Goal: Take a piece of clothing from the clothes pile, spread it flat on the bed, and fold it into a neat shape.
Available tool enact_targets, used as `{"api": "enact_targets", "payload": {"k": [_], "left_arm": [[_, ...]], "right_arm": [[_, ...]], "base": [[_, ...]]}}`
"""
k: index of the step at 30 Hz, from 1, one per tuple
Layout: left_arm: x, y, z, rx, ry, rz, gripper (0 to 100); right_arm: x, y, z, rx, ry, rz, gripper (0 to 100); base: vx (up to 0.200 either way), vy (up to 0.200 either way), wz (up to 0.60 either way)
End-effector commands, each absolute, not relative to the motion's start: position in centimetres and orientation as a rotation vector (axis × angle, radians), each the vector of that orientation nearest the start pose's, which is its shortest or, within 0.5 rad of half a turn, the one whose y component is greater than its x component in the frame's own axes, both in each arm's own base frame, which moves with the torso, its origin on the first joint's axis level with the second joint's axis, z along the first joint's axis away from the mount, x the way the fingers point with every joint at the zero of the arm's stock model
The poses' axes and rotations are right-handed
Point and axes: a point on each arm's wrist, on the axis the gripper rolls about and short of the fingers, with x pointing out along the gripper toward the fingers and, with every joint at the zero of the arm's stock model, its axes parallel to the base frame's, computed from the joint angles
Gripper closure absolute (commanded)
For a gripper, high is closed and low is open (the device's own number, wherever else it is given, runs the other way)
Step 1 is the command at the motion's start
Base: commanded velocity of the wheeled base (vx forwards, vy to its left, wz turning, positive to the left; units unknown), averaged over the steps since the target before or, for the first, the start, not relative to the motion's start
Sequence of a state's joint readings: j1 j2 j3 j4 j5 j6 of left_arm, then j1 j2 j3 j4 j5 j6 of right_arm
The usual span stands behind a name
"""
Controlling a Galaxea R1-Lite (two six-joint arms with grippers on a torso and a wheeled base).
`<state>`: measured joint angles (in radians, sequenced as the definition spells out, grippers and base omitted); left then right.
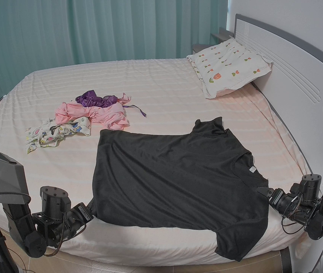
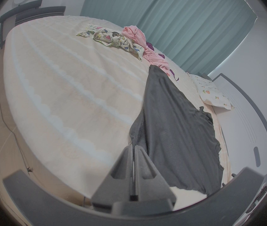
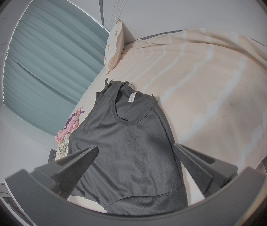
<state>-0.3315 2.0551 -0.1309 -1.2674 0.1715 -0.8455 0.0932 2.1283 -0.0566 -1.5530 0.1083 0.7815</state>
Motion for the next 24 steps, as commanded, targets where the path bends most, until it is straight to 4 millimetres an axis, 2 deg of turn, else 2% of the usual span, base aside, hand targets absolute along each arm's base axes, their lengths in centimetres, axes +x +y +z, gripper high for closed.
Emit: {"api": "enact_targets", "payload": {"k": [1, 5, 11, 24], "left_arm": [[20.5, -6.6, 1.7, -0.641, 0.667, 0.134, 100], [20.2, -6.2, 1.5, -0.64, 0.678, 0.153, 100], [19.9, -3.9, 1.4, -0.573, 0.679, 0.224, 100], [18.9, -3.3, 1.2, -0.467, 0.745, 0.232, 100]], "right_arm": [[22.9, 1.7, 0.9, 0.769, 0.582, -0.038, 0], [23.1, 1.5, 0.2, 0.763, 0.604, -0.052, 0], [23.3, 1.6, -0.6, 0.736, 0.634, -0.042, 0], [23.3, 1.9, -1.3, 0.738, 0.683, 0.005, 0]], "base": [[0.0, 0.0, 0.0], [0.0, 0.0, 0.0], [0.0, 0.0, 0.0], [0.0, 0.0, 0.0]]}}
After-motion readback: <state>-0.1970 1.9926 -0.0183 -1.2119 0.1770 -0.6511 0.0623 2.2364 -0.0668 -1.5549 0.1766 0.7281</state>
